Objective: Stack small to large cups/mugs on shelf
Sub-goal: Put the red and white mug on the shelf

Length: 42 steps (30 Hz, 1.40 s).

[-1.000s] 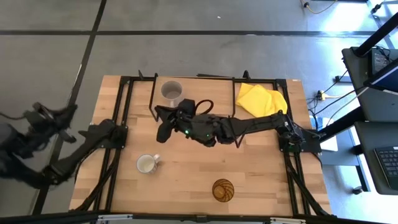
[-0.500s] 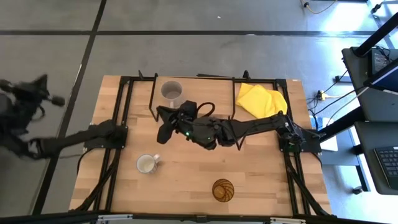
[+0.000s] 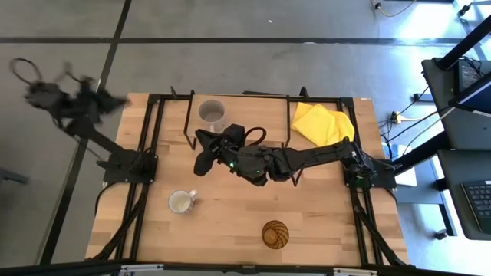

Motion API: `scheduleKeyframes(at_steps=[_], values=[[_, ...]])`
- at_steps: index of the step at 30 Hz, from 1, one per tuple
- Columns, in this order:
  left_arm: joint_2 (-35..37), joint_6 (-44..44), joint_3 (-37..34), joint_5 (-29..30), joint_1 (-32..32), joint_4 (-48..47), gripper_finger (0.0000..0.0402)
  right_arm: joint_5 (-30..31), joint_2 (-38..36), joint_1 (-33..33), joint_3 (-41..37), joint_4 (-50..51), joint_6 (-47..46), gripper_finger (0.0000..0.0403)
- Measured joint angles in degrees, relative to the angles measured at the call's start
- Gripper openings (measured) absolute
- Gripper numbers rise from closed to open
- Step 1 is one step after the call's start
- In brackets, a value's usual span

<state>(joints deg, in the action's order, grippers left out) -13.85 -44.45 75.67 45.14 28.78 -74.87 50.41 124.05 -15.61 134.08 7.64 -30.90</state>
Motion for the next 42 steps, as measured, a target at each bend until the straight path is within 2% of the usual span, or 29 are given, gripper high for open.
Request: scheduleKeyframes(at_steps=[3,6,8,9,10,14,17,19,21,23,26,29,33,34,36,38,42], values=[[0.0,5.2,-10.9,-13.9,2.0,19.3,0.0,-1.3,0.0,0.1,0.0,0.4,-0.3,0.0044],[-0.4,8.8,-23.3,-38.1,0.9,45.4,0.0,-2.7,0.0,0.0,0.0,0.6,-0.3,0.0044],[-1.5,5.7,-31.7,-51.9,0.3,61.8,0.0,-3.6,0.0,0.0,0.0,0.6,-0.3,0.0044],[-1.9,2.9,-35.1,-55.8,0.1,66.6,0.0,-3.8,0.0,0.1,0.0,0.6,-0.3,0.0044],[-2.0,-0.1,-37.9,-57.0,0.1,68.2,0.0,-4.0,0.0,0.1,0.0,0.6,-0.3,0.0044],[-2.1,-9.2,-46.1,-54.8,2.7,56.5,0.0,-4.3,0.0,0.1,0.0,1.3,-0.4,0.0044],[-2.6,-15.7,-47.2,-52.0,6.4,47.8,0.0,-6.5,0.0,0.0,0.0,1.7,-0.5,0.0044],[-3.1,-17.0,-45.4,-48.8,9.3,43.6,0.0,-7.1,0.0,0.0,0.0,1.7,-0.5,0.0044],[-4.4,-16.8,-41.0,-43.5,12.2,40.8,0.0,-7.6,0.0,0.1,0.0,1.9,-0.4,0.0044],[-7.0,-16.4,-34.3,-37.0,14.8,33.7,0.0,-8.1,0.0,0.0,0.0,3.1,-0.4,0.0044],[-15.5,-16.9,-22.4,-29.3,17.7,20.4,0.0,-8.8,0.0,0.1,0.0,6.2,-0.4,0.0044],[-27.2,-16.7,-10.1,-27.6,19.5,9.1,0.0,-10.8,0.0,0.0,0.0,9.8,-1.3,0.0044],[-43.8,-16.8,3.4,-27.7,21.1,-11.3,0.0,-12.3,-0.1,0.1,0.0,14.1,-2.0,0.0044],[-47.4,-16.9,5.6,-27.8,21.5,-15.5,0.0,-13.2,-0.5,0.1,0.1,15.5,-2.0,0.0044],[-52.0,-14.8,8.0,-29.2,22.2,-13.7,0.0,-14.3,-1.4,0.0,0.7,17.7,-2.0,0.0044],[-54.8,-14.0,9.2,-29.7,23.5,-11.3,0.0,-14.2,-3.2,0.0,0.7,19.1,-2.0,0.0044],[-59.0,-18.1,8.7,-26.7,24.6,-15.3,0.0,-13.5,-7.3,0.0,0.8,21.8,-1.8,0.0044]])
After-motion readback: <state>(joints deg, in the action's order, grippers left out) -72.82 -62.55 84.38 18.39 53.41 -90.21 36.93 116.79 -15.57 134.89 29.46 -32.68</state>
